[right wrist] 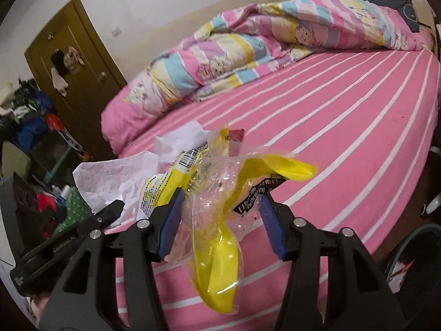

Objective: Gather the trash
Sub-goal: 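Lift the tissue and yellow wrapper and carry both over the bin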

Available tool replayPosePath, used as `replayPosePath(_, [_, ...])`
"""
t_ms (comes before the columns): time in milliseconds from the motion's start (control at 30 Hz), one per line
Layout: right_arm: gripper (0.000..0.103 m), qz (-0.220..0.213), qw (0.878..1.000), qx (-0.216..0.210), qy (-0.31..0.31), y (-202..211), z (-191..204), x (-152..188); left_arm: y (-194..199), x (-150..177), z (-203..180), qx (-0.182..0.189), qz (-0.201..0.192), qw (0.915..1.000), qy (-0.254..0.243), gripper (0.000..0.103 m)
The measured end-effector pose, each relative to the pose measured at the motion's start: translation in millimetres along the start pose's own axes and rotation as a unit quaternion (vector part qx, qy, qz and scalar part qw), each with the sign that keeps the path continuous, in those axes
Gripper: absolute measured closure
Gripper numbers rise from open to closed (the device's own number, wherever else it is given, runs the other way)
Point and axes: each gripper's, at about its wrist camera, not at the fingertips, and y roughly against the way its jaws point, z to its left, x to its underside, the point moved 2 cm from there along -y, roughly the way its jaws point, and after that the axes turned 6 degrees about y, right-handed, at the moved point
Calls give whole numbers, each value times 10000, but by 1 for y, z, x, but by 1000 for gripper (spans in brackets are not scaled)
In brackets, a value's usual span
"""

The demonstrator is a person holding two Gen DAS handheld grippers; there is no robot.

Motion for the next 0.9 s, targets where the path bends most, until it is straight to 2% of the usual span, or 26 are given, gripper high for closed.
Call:
replayPosePath(267, [48, -303, 9994, 58, 152, 66, 15, -1, 51, 15, -40, 201, -136, 9996, -150, 102])
replayPosePath(500, [48, -515, 9983, 253, 56, 124, 4, 15, 72, 36, -78, 406, -57, 9986, -323, 102])
replayPosePath(700, [47, -571, 9967, 559, -98, 162, -22, 35, 72, 62, -115, 602, 159, 9966, -548, 102])
replayPosePath(900, [47, -575, 9936, 926, -295, 193, -61, 56, 53, 95, -153, 816, 523, 9922, -779, 102])
